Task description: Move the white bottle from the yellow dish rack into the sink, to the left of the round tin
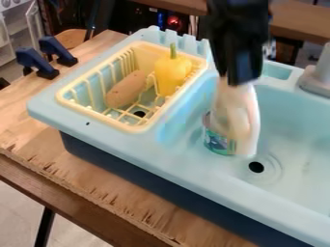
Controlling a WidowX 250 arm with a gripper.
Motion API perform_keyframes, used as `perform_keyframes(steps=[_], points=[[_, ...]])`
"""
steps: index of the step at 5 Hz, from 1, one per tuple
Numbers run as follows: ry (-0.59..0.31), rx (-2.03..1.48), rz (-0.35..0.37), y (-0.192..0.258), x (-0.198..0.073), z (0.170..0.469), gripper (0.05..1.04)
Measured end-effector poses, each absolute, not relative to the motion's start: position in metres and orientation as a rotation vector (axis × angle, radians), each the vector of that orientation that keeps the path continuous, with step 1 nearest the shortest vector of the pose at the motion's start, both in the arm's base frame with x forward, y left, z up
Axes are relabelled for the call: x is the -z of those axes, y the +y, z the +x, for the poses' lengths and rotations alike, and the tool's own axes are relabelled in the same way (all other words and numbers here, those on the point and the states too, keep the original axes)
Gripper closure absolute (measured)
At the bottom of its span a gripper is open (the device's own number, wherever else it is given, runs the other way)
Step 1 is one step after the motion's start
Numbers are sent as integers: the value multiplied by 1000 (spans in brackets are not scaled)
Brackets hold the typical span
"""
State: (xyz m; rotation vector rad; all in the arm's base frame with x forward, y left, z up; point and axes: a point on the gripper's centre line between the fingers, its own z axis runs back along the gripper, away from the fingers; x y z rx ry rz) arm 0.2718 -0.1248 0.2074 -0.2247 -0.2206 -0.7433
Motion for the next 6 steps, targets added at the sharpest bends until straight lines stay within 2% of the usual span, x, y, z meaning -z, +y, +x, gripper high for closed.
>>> perform_keyframes(steps=[2, 4, 5, 6], points=[[-161, 739, -192, -135, -174, 254, 697], [-236, 517, -98, -105, -166, 263, 697], [-259, 422, -70, -81, -169, 271, 697], [-266, 357, -72, -66, -171, 275, 646]])
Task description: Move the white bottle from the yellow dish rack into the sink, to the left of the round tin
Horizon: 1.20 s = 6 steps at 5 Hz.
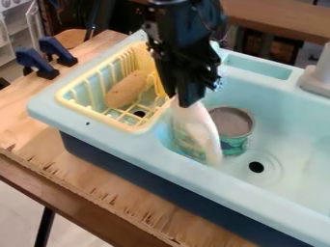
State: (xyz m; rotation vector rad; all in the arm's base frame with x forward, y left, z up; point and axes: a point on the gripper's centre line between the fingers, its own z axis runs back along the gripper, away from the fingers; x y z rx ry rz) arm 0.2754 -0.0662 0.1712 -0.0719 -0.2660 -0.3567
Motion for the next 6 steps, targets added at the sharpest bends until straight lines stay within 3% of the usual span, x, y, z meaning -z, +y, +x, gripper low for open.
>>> perform_keyframes(steps=[1, 2, 3, 5, 6], points=[[-248, 315, -102, -61, -171, 274, 331], [-240, 308, -116, -63, -171, 272, 85], [-240, 317, -130, -65, -172, 272, 73], [-388, 276, -201, -58, -214, 281, 78], [-412, 252, -203, -51, -228, 285, 78]])
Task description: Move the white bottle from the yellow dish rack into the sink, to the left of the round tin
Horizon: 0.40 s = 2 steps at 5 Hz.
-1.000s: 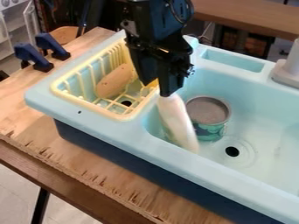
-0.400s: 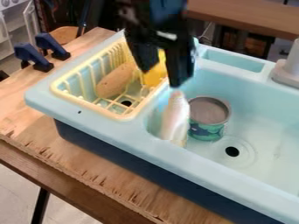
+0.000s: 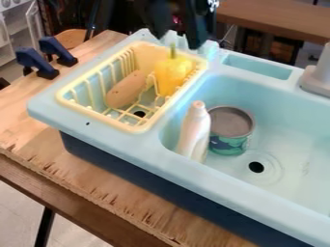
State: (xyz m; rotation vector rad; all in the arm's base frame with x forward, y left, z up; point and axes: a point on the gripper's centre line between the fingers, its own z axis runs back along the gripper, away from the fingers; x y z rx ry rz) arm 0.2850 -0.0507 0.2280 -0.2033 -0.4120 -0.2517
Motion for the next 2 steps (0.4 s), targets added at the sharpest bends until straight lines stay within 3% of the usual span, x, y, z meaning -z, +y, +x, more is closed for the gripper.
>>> perform_keyframes(steps=[2], points=[[-410, 252, -204, -51, -228, 285, 78]])
